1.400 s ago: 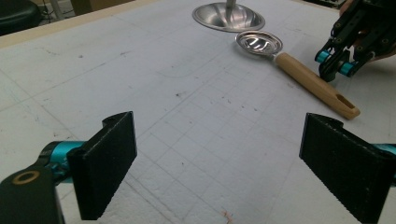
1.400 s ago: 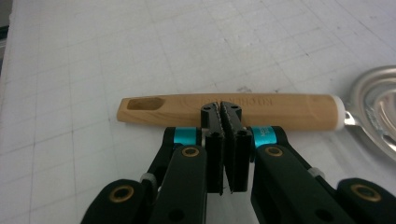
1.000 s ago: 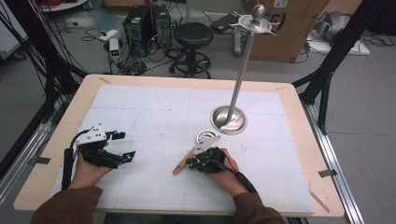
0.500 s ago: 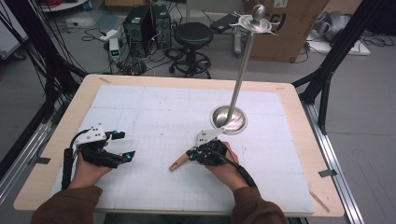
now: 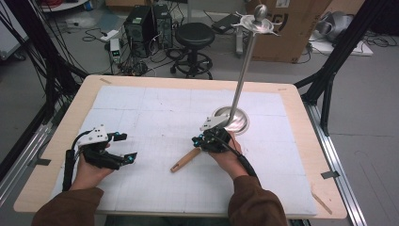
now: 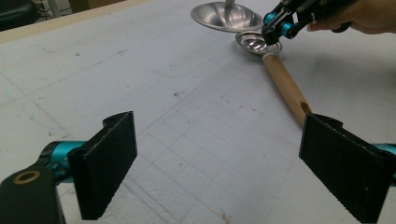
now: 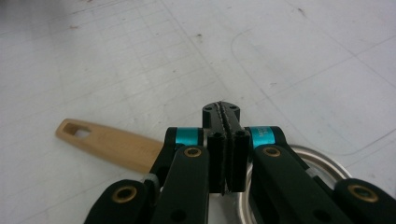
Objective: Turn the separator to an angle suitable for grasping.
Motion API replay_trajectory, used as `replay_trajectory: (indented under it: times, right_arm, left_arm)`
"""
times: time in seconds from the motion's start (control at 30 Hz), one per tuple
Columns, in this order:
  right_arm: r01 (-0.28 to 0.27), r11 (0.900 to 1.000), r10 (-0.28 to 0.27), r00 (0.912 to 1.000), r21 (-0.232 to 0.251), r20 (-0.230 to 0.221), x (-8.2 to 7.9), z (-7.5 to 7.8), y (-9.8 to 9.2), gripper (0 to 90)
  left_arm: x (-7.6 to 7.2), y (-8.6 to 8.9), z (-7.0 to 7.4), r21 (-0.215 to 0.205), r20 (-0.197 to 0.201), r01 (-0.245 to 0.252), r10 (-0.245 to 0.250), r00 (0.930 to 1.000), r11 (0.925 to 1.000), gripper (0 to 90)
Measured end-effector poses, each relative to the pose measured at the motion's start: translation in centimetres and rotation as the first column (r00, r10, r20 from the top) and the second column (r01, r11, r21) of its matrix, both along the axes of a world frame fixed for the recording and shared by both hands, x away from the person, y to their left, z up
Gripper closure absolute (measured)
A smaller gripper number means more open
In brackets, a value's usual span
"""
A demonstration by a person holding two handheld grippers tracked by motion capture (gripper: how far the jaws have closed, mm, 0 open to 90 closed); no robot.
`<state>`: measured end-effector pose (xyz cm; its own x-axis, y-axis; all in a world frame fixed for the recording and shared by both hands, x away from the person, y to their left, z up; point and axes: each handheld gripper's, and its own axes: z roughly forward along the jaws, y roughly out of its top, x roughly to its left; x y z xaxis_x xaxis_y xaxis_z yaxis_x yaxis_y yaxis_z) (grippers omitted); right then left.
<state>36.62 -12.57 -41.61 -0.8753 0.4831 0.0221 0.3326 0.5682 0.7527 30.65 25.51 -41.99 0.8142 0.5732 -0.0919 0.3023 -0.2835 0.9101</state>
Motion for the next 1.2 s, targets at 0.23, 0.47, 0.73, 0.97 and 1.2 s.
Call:
replay_trajectory:
  times: [0.23,0.47,0.73,0.97,1.2]
  right_arm:
    - [0.042,0.998,-0.043,0.9986,-0.051,-0.030,1.4,-1.6,0.1,89.3]
    - [0.036,0.997,-0.039,0.9982,-0.074,-0.046,1.4,-2.0,0.2,89.4]
    - [0.041,0.995,-0.045,0.9978,-0.086,-0.048,1.2,-1.7,0.1,89.4]
    - [0.045,0.996,-0.050,0.9967,-0.075,-0.064,1.5,-2.1,0.3,89.6]
    - [0.058,0.995,-0.065,0.9935,-0.075,-0.094,1.4,-2.0,0.0,90.0]
  left_arm:
    - [0.0,0.0,0.0,0.005,0.000,0.005,-0.005,1.0000,1.0000,11.8]
    - [0.0,-0.1,0.0,0.002,0.001,0.005,-0.005,1.0000,1.0000,11.8]
    - [0.0,-0.2,-0.1,0.003,0.000,0.011,-0.011,0.9999,0.9999,11.9]
    - [0.0,-0.1,0.0,-0.003,0.000,0.008,-0.008,1.0000,1.0000,11.9]
    - [-0.1,-0.2,0.0,-0.005,0.000,0.010,-0.010,0.9999,0.9999,12.0]
